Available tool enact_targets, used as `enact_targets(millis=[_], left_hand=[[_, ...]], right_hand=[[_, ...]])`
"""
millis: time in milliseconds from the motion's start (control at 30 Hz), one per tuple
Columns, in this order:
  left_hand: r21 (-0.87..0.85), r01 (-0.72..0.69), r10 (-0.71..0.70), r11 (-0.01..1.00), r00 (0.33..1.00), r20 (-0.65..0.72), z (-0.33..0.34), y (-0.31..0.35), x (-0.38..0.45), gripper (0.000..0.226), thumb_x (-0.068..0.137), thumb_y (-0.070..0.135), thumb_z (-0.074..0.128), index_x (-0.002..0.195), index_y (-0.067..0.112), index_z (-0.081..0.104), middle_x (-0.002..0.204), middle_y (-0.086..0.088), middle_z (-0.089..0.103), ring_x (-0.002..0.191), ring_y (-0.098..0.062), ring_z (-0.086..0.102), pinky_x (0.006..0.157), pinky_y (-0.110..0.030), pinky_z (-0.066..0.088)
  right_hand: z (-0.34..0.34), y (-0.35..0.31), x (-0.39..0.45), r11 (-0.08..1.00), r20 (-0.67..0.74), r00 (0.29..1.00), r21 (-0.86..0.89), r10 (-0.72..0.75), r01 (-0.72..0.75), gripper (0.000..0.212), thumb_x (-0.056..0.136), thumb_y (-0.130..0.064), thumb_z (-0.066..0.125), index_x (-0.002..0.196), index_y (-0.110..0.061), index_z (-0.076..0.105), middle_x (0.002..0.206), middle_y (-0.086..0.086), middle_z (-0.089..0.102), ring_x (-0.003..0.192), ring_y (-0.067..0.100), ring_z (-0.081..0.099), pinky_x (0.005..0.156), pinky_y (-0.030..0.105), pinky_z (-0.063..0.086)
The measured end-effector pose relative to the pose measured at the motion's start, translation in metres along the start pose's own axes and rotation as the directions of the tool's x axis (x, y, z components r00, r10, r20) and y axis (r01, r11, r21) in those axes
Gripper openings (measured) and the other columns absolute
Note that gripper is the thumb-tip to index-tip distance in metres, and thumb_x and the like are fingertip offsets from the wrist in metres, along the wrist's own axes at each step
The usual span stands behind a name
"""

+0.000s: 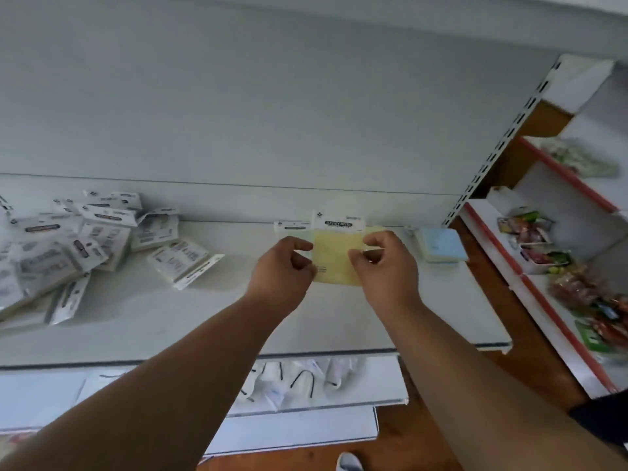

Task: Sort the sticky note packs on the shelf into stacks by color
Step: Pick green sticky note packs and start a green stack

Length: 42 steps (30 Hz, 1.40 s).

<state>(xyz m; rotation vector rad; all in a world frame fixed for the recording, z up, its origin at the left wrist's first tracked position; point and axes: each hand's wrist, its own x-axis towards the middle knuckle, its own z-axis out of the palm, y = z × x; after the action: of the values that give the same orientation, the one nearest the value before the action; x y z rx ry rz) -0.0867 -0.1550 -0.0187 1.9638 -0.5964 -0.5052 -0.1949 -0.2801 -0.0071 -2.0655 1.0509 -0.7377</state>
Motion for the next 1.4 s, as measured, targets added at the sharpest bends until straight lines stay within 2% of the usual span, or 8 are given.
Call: enact_targets(millis=[133,267,433,700,833,967,1200,1400], left_hand=[[0.052,0.044,-0.041,0.998,0.998,-0.056,0.062,0.033,0.013,0.028,0.087,0.016,0.061,0.112,0.028,0.061,0.087,0.009,0.068,0.077,-0.012,0.065,0.059,-0.019,0.048],[0.159,0.058,-0.039,0.986,0.992,-0.117,0.088,0.051,0.037,0.031,0.088,0.020,0.061,0.118,0.025,0.063,0.098,0.011,0.066,0.086,-0.012,0.063,0.069,-0.022,0.048],[0.291,0.135,-0.097,0.947,0.985,-0.141,0.104,0.053,0.063,0.036,0.088,0.018,0.056,0.124,0.021,0.063,0.109,0.003,0.070,0.099,-0.021,0.064,0.087,-0.031,0.053],[0.322,0.112,-0.059,0.940,0.984,-0.168,0.115,0.047,0.062,0.030,0.091,0.022,0.060,0.120,0.019,0.065,0.110,0.003,0.069,0.102,-0.018,0.062,0.086,-0.025,0.048],[0.323,0.132,-0.069,0.937,0.977,-0.201,0.108,0.053,0.060,0.031,0.090,0.022,0.061,0.121,0.018,0.064,0.112,0.002,0.067,0.101,-0.018,0.060,0.085,-0.026,0.048],[0.323,0.129,-0.046,0.938,0.967,-0.251,0.097,0.056,0.045,0.028,0.090,0.020,0.057,0.116,0.022,0.064,0.107,0.006,0.065,0.095,-0.014,0.059,0.079,-0.023,0.045],[0.387,0.145,-0.039,0.911,0.962,-0.270,0.048,0.029,-0.003,0.024,0.088,0.021,0.058,0.109,0.028,0.067,0.104,0.009,0.067,0.087,-0.008,0.057,0.076,-0.018,0.039],[0.243,0.187,-0.102,0.952,0.941,-0.323,-0.026,-0.011,-0.023,0.024,0.088,0.020,0.056,0.107,0.028,0.067,0.092,0.014,0.064,0.083,-0.007,0.057,0.065,-0.012,0.038]], right_hand=[[-0.037,0.041,0.046,0.992,0.112,0.992,-0.105,-0.060,0.072,0.032,0.087,-0.022,0.068,0.118,-0.018,0.060,0.112,-0.002,0.064,0.088,0.010,0.061,0.082,0.029,0.053],[-0.045,0.056,0.080,0.983,0.173,0.982,-0.152,-0.072,0.099,0.040,0.086,-0.022,0.066,0.126,-0.017,0.058,0.119,0.000,0.063,0.102,0.017,0.062,0.090,0.032,0.051],[-0.033,0.064,0.105,0.976,0.278,0.960,-0.217,0.026,0.036,0.041,0.085,-0.021,0.063,0.125,-0.015,0.060,0.122,0.004,0.064,0.111,0.023,0.059,0.092,0.030,0.044],[-0.027,0.073,0.118,0.946,0.328,0.945,-0.306,-0.004,0.110,0.039,0.085,-0.018,0.060,0.124,-0.014,0.063,0.121,0.008,0.066,0.109,0.027,0.060,0.093,0.031,0.045],[-0.027,0.069,0.117,0.940,0.338,0.941,-0.318,-0.011,0.125,0.038,0.086,-0.022,0.059,0.123,-0.012,0.062,0.123,0.010,0.062,0.112,0.028,0.058,0.095,0.033,0.044],[-0.028,0.059,0.097,0.932,0.235,0.962,-0.295,-0.141,0.209,0.035,0.086,-0.019,0.060,0.119,-0.009,0.063,0.121,0.011,0.056,0.113,0.029,0.053,0.097,0.035,0.042],[-0.003,0.020,0.049,0.932,0.330,0.893,-0.088,-0.307,0.353,0.034,0.088,-0.019,0.060,0.121,-0.010,0.062,0.119,0.006,0.058,0.111,0.022,0.055,0.094,0.033,0.047],[0.049,-0.038,0.000,0.883,0.342,0.831,-0.008,-0.439,0.470,0.025,0.086,-0.018,0.063,0.111,-0.011,0.064,0.108,0.004,0.062,0.100,0.018,0.059,0.087,0.029,0.048]])
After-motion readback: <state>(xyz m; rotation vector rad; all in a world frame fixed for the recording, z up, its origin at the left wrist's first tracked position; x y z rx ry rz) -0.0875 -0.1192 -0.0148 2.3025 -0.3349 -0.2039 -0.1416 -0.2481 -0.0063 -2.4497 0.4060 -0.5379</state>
